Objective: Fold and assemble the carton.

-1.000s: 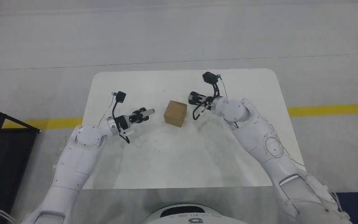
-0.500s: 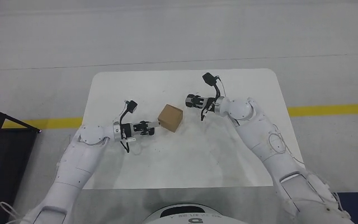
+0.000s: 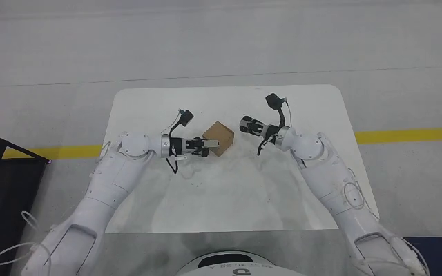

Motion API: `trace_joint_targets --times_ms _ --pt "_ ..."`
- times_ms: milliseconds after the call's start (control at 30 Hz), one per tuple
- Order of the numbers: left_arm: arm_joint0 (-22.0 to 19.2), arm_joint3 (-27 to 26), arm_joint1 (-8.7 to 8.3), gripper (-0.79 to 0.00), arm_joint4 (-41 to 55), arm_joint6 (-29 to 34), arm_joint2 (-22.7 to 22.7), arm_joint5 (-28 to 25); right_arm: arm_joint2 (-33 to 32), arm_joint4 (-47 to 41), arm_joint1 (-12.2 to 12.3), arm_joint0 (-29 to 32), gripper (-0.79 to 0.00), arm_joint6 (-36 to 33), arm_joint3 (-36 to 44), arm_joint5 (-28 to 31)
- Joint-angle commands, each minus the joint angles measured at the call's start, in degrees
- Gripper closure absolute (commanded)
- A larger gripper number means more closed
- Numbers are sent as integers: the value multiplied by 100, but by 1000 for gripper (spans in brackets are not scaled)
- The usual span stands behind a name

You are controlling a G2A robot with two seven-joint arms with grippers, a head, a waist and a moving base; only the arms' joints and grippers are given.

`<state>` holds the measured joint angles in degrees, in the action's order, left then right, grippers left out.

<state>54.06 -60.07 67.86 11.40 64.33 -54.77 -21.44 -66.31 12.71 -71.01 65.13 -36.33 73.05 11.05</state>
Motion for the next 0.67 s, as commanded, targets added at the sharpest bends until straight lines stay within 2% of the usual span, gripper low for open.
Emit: trace_joint_targets --times_ms 0,133,233,267,300,333,367,400,433,500,633 --pt "-62 144 28 -785 120 67 50 -126 -124 -23 36 180 0 43 181 43" --pt "115 285 -98 -785 106 -88 -319 -713 -528 -128 135 646 0 177 642 308" --pt "598 16 -333 -785 -181 -728 -1037 -1372 -956 -247 218 1108 0 409 1093 661" --pt "831 -196 -418 -785 -285 -1030 -1345 -1625 -1070 -281 239 1246 -283 478 1251 735" --pt "1105 -431 -498 -785 -462 -1354 -1645 -1831 -1138 -331 253 1366 -480 489 1389 785" --pt "1391 -719 -569 -785 -716 -1748 -1955 -2031 -1165 -413 259 1430 -785 461 1472 832" --pt "1582 -918 -606 -785 -849 -1951 -2123 -2126 -1165 -413 259 1430 -785 461 1472 832" --pt "1582 -918 -606 -785 -849 -1951 -2123 -2126 -1165 -413 259 1430 -785 461 1472 832" --pt "1523 -883 -598 -784 -803 -1851 -2076 -2109 -1174 -420 261 1447 -49 468 1488 839" --pt "1743 -1077 -612 -785 -888 -2155 -2264 -2155 -1167 -418 260 1435 -183 460 1478 835" --pt "1574 -911 -606 -785 -847 -1943 -2116 -2125 -1164 -412 259 1429 -438 460 1471 832"
